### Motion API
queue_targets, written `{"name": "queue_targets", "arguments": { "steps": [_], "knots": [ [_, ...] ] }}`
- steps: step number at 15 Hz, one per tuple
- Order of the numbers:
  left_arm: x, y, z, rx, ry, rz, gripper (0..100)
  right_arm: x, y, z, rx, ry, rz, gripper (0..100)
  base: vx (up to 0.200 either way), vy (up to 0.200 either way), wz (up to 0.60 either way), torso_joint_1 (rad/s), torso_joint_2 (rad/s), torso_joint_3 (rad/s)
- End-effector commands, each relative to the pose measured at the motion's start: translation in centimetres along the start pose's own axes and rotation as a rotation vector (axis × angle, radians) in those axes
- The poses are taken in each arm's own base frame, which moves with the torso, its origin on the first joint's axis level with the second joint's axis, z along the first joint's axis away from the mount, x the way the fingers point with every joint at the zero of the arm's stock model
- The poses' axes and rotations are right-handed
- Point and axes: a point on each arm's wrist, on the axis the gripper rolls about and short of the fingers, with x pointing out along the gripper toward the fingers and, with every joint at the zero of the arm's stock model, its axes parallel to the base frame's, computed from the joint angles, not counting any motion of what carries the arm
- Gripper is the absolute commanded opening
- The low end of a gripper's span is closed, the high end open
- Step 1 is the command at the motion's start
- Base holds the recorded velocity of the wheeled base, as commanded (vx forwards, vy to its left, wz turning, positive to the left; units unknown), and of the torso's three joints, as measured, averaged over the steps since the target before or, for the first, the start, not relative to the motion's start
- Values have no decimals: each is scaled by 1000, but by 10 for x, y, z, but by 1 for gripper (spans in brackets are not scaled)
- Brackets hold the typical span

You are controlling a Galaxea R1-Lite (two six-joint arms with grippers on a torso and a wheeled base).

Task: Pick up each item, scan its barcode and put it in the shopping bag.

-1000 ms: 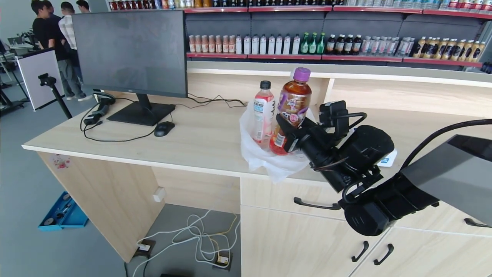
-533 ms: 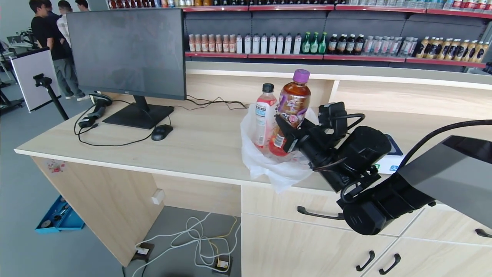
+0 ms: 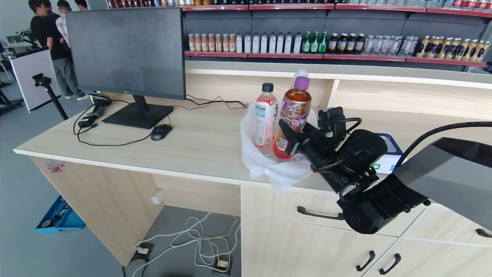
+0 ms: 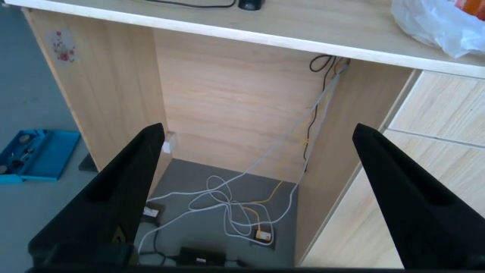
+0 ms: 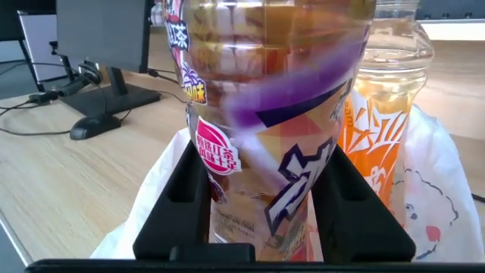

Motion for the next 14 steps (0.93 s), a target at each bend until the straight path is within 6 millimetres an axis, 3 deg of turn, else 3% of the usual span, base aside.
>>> {"name": "queue_targets", "arguments": {
  "steps": [1, 14],
  "knots": [
    [0, 0, 0, 0, -2, 0, 100, 1, -4, -5, -4, 7, -11, 0, 0, 0, 0, 0, 0, 0],
    [0, 0, 0, 1, -2, 0, 100, -3, -2, -38, -5, 90, -5, 0, 0, 0, 0, 0, 0, 0]
  ]
}}
